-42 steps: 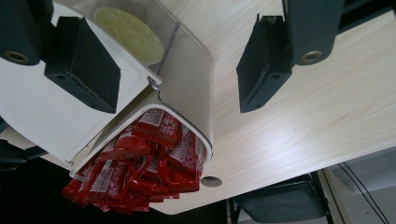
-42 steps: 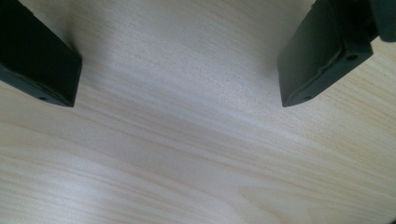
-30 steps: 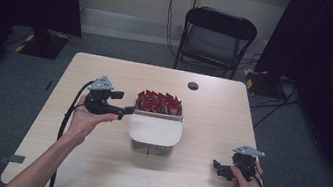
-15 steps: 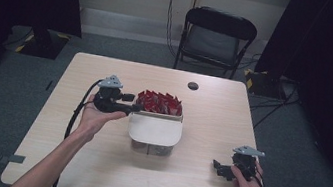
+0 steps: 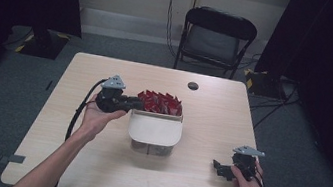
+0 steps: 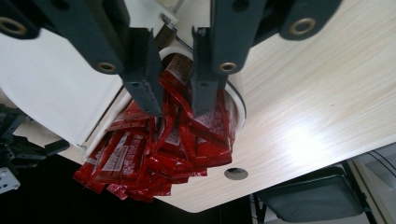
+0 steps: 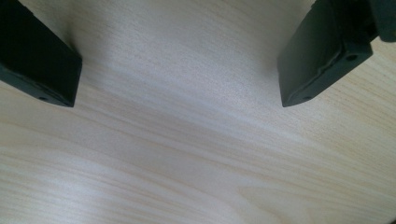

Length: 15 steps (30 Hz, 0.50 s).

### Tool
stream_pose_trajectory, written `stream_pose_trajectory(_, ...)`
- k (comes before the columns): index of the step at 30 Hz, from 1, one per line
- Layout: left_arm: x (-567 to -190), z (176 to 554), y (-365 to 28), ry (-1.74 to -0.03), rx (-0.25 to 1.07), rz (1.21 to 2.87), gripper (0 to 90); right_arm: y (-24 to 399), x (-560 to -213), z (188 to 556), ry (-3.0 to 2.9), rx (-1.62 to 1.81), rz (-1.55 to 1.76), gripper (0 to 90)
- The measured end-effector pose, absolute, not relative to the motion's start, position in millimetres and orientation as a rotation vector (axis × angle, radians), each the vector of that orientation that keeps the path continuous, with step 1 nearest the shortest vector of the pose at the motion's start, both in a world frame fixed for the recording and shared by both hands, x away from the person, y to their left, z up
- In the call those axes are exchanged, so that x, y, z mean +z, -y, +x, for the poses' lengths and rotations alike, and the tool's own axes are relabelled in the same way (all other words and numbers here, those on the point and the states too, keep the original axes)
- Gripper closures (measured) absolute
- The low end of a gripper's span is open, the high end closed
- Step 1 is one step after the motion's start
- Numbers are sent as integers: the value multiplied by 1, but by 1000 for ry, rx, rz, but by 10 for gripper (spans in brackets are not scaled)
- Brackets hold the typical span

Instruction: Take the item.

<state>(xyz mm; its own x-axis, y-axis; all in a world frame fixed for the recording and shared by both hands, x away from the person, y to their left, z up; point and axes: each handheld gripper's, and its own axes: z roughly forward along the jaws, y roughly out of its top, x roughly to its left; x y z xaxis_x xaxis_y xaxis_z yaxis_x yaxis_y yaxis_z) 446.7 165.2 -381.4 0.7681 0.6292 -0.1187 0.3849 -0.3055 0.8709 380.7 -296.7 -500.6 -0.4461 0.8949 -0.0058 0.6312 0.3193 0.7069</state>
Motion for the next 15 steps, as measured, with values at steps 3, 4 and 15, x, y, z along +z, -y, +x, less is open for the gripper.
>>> stream_pose_trajectory(3,-382,448,-166,-772,293,1932,815,297,-501,381,-2194,904,1354,0)
stream_pose_trajectory(4,-383,448,-167,-785,284,1921,825,297,-501,381,-2194,903,1354,0)
stream_pose_trajectory(15,-384,450,-168,-785,280,1908,889,297,-501,381,-2195,904,1352,0)
